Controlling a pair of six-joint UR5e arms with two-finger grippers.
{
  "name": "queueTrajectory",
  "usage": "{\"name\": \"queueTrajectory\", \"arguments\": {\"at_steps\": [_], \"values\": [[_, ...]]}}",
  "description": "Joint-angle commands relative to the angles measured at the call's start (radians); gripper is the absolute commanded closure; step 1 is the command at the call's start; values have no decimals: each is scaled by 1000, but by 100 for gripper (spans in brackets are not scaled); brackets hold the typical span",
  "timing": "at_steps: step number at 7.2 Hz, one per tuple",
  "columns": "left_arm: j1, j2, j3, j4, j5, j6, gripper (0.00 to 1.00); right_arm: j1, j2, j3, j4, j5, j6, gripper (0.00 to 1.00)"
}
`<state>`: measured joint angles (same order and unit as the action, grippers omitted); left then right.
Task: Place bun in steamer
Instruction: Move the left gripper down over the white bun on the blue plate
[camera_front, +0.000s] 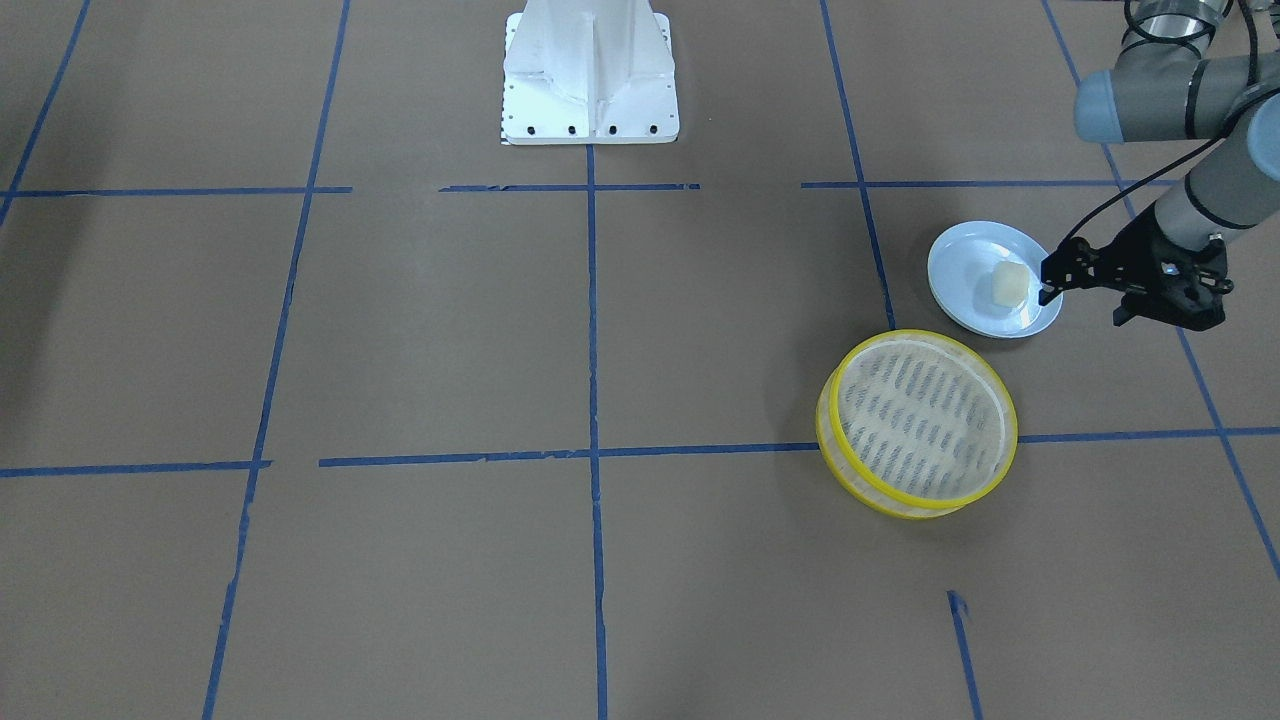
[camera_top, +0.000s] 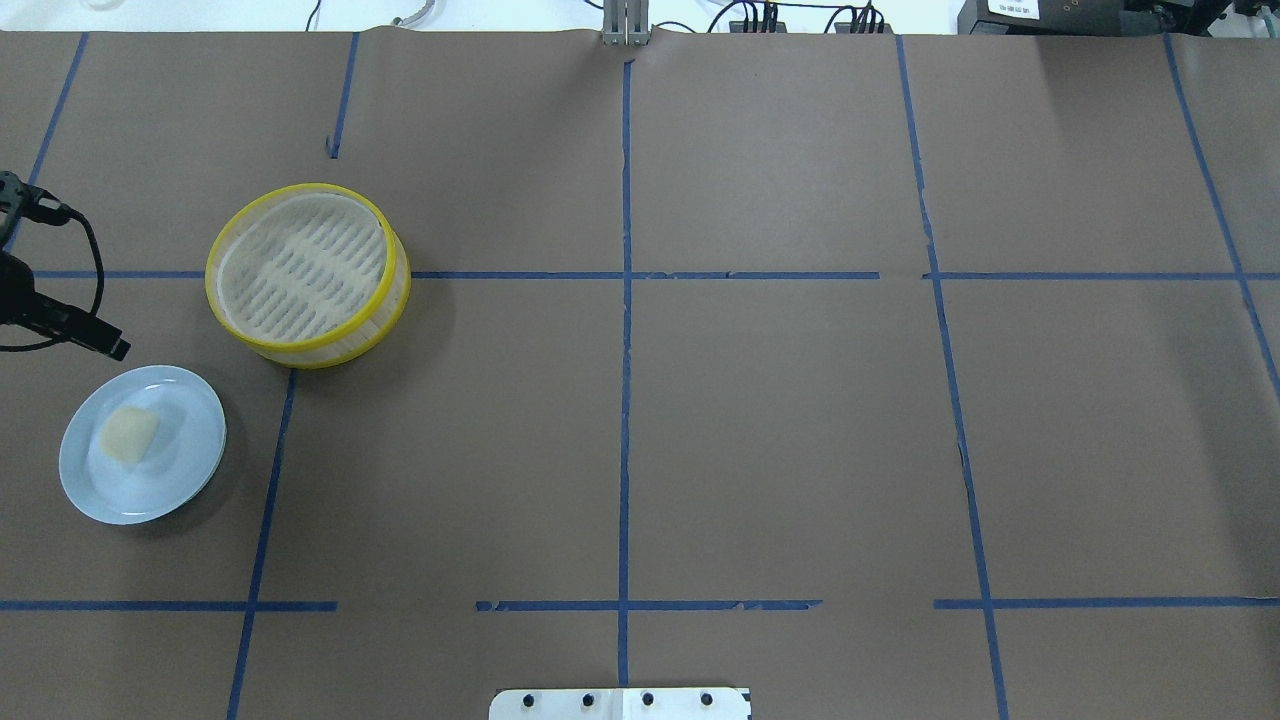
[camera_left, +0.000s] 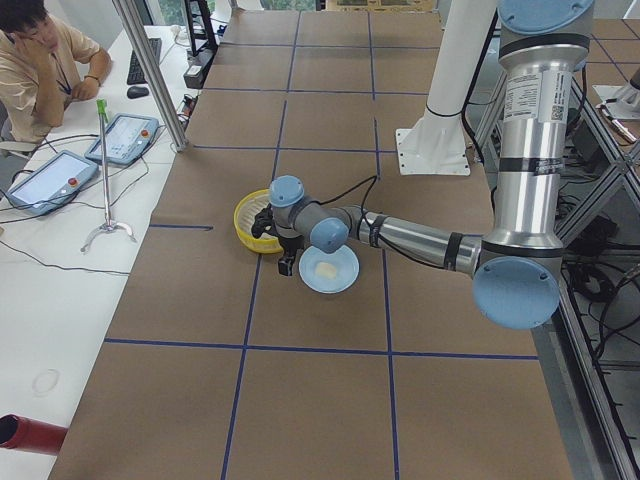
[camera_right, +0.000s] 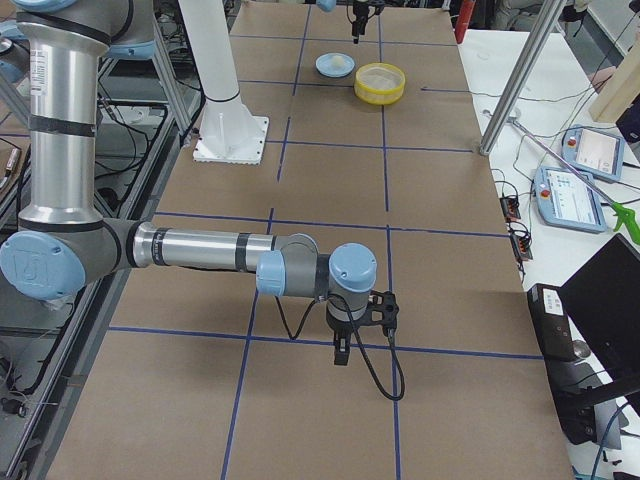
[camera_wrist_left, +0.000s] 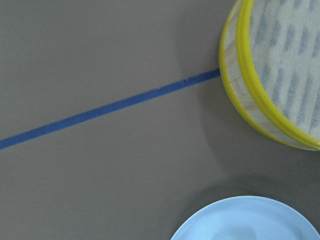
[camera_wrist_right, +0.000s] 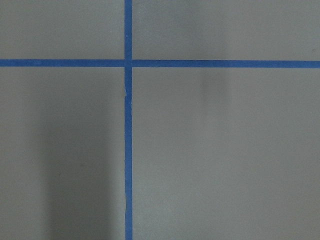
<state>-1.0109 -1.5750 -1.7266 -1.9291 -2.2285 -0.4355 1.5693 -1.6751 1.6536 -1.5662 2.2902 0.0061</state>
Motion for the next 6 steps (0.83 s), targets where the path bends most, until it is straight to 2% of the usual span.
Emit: {"name": "queueTrajectory", "arguments": {"at_steps": [1, 2, 3, 4, 6], "values": [[93, 3, -28, -10, 94, -145, 2, 0, 0, 0, 0, 0, 0, 0], [135, 28, -30, -40, 98, -164, 4, 0, 0, 0, 0, 0, 0, 0], [141, 114, -28, -194, 99, -183, 6, 0, 0, 0, 0, 0, 0, 0], [156, 157, -1, -359, 104, -283, 6, 0, 0, 0, 0, 0, 0, 0], [183, 155, 9, -378, 113, -353, 5, 0, 0, 0, 0, 0, 0, 0]]}}
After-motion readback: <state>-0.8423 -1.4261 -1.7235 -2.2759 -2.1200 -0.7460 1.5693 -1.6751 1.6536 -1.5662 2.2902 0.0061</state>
